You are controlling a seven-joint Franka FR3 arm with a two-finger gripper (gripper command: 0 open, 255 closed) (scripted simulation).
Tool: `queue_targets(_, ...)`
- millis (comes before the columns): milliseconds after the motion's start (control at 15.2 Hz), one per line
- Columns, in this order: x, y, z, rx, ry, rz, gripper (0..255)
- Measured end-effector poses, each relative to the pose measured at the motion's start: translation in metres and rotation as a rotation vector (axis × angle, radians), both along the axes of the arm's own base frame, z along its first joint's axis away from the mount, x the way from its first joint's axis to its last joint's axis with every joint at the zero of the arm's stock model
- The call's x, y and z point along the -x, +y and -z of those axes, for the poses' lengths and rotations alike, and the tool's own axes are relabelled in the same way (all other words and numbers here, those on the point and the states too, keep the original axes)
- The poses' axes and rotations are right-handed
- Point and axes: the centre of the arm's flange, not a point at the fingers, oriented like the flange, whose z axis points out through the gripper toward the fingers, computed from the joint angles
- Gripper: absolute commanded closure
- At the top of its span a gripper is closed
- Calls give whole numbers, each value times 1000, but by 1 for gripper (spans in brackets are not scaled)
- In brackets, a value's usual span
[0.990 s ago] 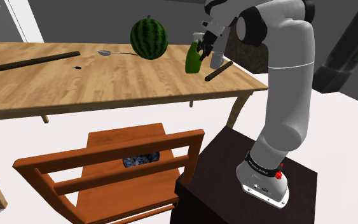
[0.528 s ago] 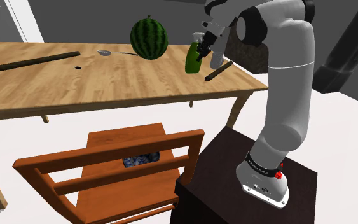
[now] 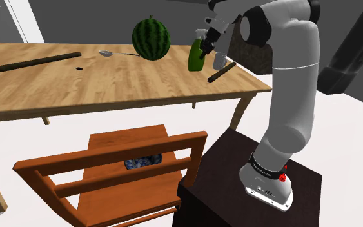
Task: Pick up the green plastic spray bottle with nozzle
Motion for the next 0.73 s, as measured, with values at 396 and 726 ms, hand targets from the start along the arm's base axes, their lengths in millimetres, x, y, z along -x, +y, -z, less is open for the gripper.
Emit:
queue_targets(396,1,0,-32,0,0,0,255)
queue_targets(726,1,-1,-57,0,0,0,255)
